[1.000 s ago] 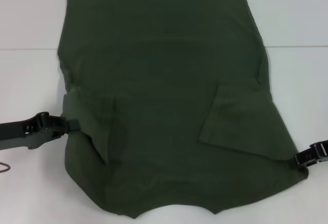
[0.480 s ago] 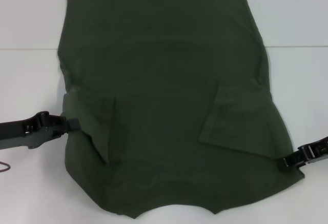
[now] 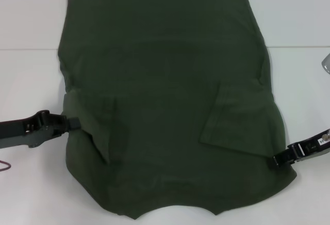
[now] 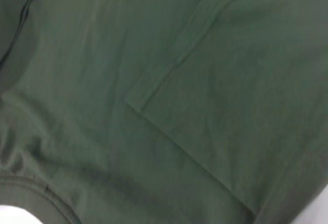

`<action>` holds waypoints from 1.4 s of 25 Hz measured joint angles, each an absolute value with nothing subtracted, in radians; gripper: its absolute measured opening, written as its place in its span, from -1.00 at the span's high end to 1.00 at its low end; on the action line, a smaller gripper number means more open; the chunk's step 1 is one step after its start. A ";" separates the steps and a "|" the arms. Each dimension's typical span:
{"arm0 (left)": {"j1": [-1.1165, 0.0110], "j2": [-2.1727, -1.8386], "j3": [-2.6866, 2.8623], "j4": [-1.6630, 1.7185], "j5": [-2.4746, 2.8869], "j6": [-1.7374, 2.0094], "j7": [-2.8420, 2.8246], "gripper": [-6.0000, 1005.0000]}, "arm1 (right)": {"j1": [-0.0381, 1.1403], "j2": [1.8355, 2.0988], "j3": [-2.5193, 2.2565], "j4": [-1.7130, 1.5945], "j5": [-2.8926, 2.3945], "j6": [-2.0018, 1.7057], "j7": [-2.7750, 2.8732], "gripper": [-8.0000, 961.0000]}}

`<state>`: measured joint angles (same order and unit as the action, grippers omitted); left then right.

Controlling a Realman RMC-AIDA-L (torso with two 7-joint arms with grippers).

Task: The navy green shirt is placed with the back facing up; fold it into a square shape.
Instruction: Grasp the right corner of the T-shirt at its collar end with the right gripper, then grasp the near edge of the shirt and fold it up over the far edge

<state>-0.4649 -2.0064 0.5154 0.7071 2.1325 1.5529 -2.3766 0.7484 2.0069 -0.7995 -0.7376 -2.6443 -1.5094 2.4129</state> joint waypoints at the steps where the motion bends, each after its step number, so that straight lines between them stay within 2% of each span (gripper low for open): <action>1: -0.465 -2.006 0.515 0.707 2.132 1.553 -2.377 0.82 | 0.748 2.006 -0.798 -0.738 -2.644 -1.510 2.415 -0.24; 5: -0.465 -2.006 0.515 0.707 2.132 1.553 -2.378 0.81 | 0.748 1.998 -0.791 -0.738 -2.643 -1.516 2.423 -0.23; 8: -0.465 -2.006 0.515 0.707 2.132 1.556 -2.378 0.81 | 0.746 1.996 -0.790 -0.738 -2.643 -1.518 2.425 0.18; 20: -0.462 -2.003 0.518 0.707 2.131 1.569 -2.368 0.79 | 0.740 1.997 -0.789 -0.737 -2.643 -1.527 2.421 0.72; 24: -0.452 -1.993 0.523 0.714 2.142 1.600 -2.369 0.78 | 0.735 1.989 -0.763 -0.741 -2.642 -1.570 2.405 0.95; 28: -0.424 -1.973 0.527 0.727 2.182 1.671 -2.381 0.77 | 0.723 1.975 -0.738 -0.748 -2.641 -1.637 2.381 0.95; 35: -0.361 -1.971 0.533 0.782 2.228 1.776 -2.382 0.76 | 0.695 1.959 -0.736 -0.751 -2.642 -1.739 2.349 0.95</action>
